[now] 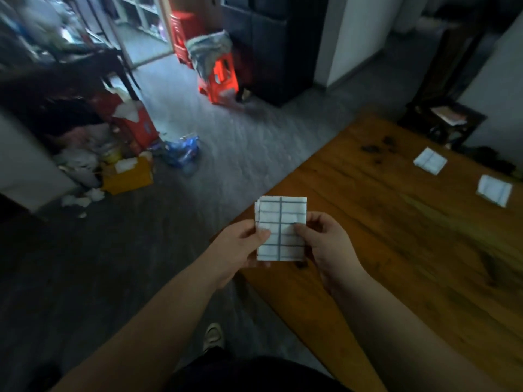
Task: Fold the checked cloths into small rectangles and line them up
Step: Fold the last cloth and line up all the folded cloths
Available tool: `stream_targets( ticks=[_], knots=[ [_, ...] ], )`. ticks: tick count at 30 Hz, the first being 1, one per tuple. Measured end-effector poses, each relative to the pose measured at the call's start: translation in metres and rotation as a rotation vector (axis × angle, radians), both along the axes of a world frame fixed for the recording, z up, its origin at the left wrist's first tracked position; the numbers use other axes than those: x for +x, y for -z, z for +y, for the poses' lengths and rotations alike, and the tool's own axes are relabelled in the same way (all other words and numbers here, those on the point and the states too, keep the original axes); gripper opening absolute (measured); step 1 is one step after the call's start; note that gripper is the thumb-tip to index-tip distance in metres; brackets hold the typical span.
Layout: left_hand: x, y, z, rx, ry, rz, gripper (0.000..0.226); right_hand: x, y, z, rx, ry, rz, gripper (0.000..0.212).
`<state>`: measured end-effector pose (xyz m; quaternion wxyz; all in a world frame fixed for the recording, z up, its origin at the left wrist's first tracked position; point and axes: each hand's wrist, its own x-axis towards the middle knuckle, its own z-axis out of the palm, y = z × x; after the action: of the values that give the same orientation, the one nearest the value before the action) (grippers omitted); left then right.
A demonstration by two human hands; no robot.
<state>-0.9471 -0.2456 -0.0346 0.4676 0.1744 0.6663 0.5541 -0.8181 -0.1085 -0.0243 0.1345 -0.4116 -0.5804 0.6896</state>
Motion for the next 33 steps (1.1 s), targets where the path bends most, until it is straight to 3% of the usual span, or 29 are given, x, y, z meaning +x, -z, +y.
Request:
stream_targets(
  ticks=[8, 12, 21, 27, 33],
  knots=[
    [-0.092, -0.046, -0.09, 0.121, -0.288, 0.182, 0.018, -0.123, -0.049, -0.061, 0.062, -0.229, 0.119, 0.02],
    [-0.167, -0.066, -0.159, 0.157, -0.416, 0.289, 0.016, -0.208, -0.067, -0.122, 0.13, -0.38, 0.182, 0.02],
    [-0.341, -0.107, -0.302, 0.146, -0.643, 0.402, 0.013, -0.409, -0.093, -0.253, 0.248, -0.502, 0.297, 0.011],
    [-0.435, -0.11, -0.31, 0.067, -0.588, 0.414, 0.014, -0.499, -0.089, -0.265, 0.271, -0.464, 0.286, 0.007],
    [-0.527, -0.104, -0.246, 0.02, -0.475, 0.522, 0.014, -0.572, -0.084, -0.204, 0.266, -0.367, 0.318, 0.01]
  ],
)
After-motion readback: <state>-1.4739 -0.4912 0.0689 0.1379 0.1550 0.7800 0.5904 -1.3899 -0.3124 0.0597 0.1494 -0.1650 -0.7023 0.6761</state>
